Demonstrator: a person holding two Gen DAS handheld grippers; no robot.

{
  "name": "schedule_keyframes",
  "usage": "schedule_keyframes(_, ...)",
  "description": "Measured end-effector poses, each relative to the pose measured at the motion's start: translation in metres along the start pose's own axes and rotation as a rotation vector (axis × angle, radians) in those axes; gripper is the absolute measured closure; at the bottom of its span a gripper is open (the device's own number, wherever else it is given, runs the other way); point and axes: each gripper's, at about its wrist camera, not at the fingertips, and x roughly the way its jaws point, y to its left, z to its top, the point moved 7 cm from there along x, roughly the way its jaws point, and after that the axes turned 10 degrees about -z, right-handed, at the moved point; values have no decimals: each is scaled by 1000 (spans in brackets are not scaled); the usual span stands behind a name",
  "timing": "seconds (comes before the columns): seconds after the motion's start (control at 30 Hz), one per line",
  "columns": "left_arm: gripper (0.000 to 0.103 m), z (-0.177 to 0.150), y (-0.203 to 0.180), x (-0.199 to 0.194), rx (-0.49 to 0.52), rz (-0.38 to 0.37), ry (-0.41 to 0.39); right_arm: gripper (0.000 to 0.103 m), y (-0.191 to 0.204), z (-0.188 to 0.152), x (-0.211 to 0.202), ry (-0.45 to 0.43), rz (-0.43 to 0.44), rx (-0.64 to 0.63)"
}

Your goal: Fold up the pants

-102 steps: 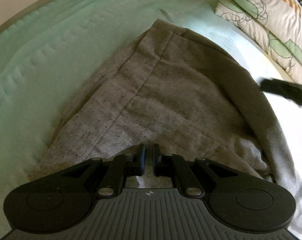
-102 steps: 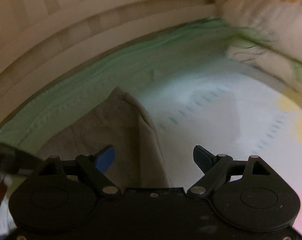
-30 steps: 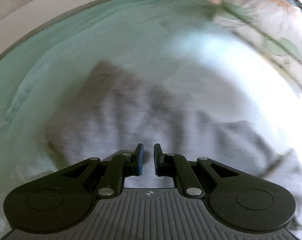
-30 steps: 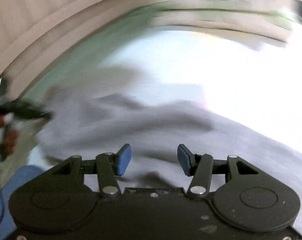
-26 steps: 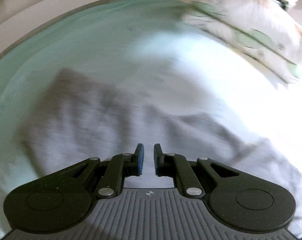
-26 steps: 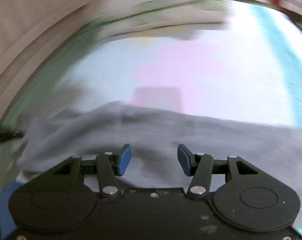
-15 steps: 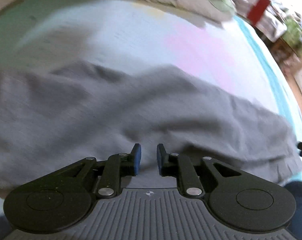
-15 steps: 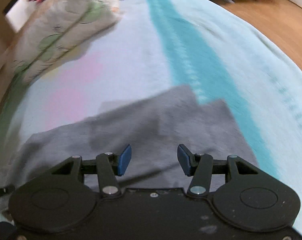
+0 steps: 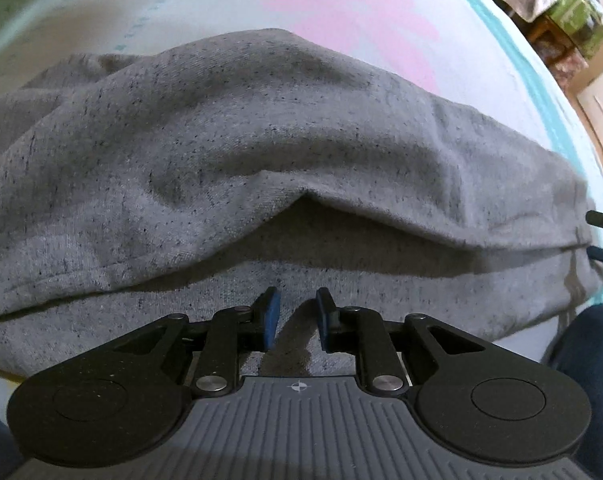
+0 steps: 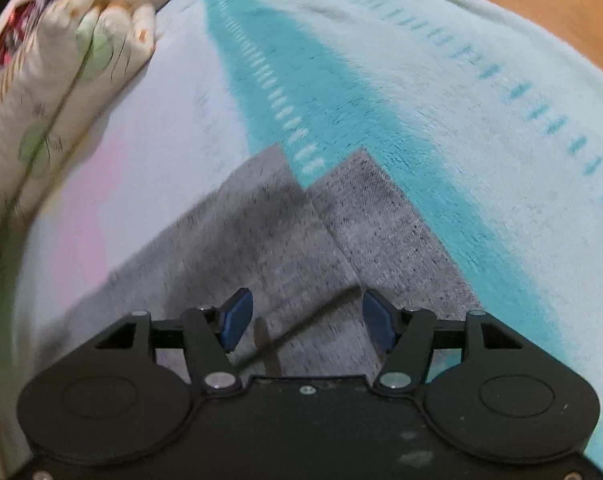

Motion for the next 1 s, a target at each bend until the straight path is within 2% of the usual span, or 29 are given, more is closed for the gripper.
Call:
schedule_keyframes(0.1, 84, -2, 5, -4, -8, -10, -10, 40, 0, 7, 6, -3, 37, 61)
schedule_keyframes(0.2, 84, -4, 8, -9, -5, -7, -9, 93, 8, 7, 6, 7, 16, 36)
schedule_keyframes(0.3, 84, -2, 5, -11, -17, -13, -9, 94, 24, 9, 2, -21, 8, -30)
schedule_keyframes(0.47, 84, -6, 5, -24, -54, -44, -15, 95, 48, 16, -69, -127, 69, -121)
schedule_keyframes(0.57, 84, -6, 2, -34, -29, -60, -23, 95, 39, 23, -98, -197, 18, -148)
schedule_keyframes(0.63, 83, -6, 0, -39, -16, -69, -26, 95, 26, 28, -91, -203, -79, -178)
schedule_keyframes(0.73, 83, -3, 1, -44, -10, -71, -30, 95, 5, 29, -56, -129, -171, -171)
schedule_keyframes(0.87, 83, 1, 7, -43, -32, -67, -49, 95, -1, 19, -25, -70, -242, -222)
schedule_keyframes(1.0, 83, 7, 7, -47, -50, -81, -54, 95, -7, 11, -28, -70, -249, -218)
